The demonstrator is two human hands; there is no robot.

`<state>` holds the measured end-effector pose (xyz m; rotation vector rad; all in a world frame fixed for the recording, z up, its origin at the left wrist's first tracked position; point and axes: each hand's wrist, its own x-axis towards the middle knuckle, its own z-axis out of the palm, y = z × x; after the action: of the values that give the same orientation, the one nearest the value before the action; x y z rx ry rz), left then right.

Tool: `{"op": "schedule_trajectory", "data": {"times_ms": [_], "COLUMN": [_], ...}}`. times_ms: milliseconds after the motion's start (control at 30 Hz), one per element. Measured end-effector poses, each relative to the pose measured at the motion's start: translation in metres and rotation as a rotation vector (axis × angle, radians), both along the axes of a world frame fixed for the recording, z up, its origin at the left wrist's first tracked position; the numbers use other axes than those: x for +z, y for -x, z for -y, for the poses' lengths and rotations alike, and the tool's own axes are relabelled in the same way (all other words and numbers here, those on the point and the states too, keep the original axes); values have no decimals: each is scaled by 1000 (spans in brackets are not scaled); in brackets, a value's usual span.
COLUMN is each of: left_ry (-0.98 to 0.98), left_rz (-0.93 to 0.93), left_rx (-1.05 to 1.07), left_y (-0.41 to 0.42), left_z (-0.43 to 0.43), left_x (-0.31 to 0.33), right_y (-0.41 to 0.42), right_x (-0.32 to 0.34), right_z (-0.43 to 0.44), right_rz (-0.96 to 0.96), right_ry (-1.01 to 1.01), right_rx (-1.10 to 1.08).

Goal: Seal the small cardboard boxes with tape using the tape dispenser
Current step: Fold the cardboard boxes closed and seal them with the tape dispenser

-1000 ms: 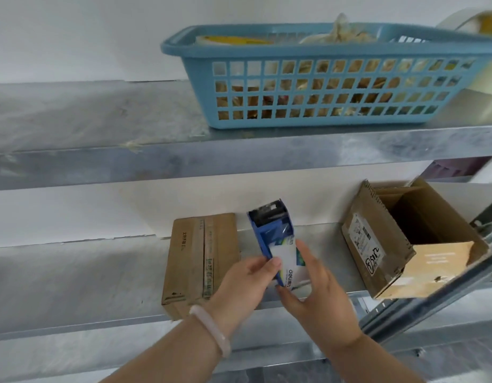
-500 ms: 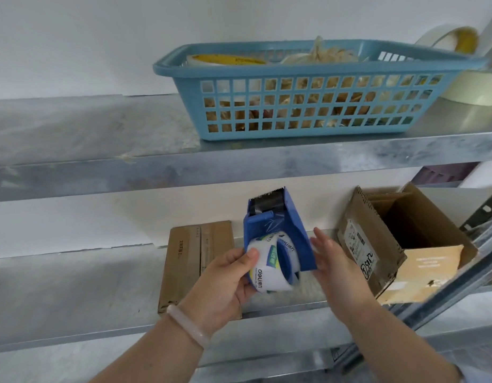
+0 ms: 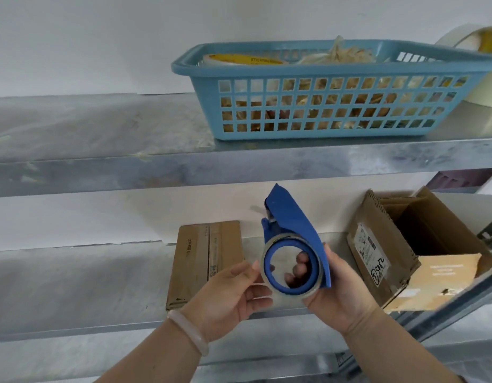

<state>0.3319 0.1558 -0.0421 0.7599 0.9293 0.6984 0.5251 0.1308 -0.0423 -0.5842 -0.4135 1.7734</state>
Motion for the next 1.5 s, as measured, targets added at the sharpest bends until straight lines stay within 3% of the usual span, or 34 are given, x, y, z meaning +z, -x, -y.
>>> {"op": "schedule_trajectory", "data": {"times_ms": [100,200,367,567,700,933,1133,1500], "left_ry": [-60,34,92,13,-90,-196,-193,-181], "left_rz": [-90,-40,-156,-298,-487,-548,-692,-821], "left_rx": [84,215,67,65,74,245,515,535], "left_y": [9,19,38,47,53,58,129,136], "left_z": [-6,-15,-19,-18,-19,-10,-6,9], "left_x": [0,13,22,18,16,10,-18,-75], "right_y": [-7,-11,-14,-4,4,7,-26,-20], "right_x": [1,7,20,36,39,43,43,15], "right_z": [-3,-3,-11,-18,-19,-26,-30,-32], "right_rz": [172,377,683,868,1015,1132,1263,1399], "right_ry": [-67,-93,-226,-328,-368,-428,-443,-376], "right_rx": [56,130,338,457,502,441,517,623]}}
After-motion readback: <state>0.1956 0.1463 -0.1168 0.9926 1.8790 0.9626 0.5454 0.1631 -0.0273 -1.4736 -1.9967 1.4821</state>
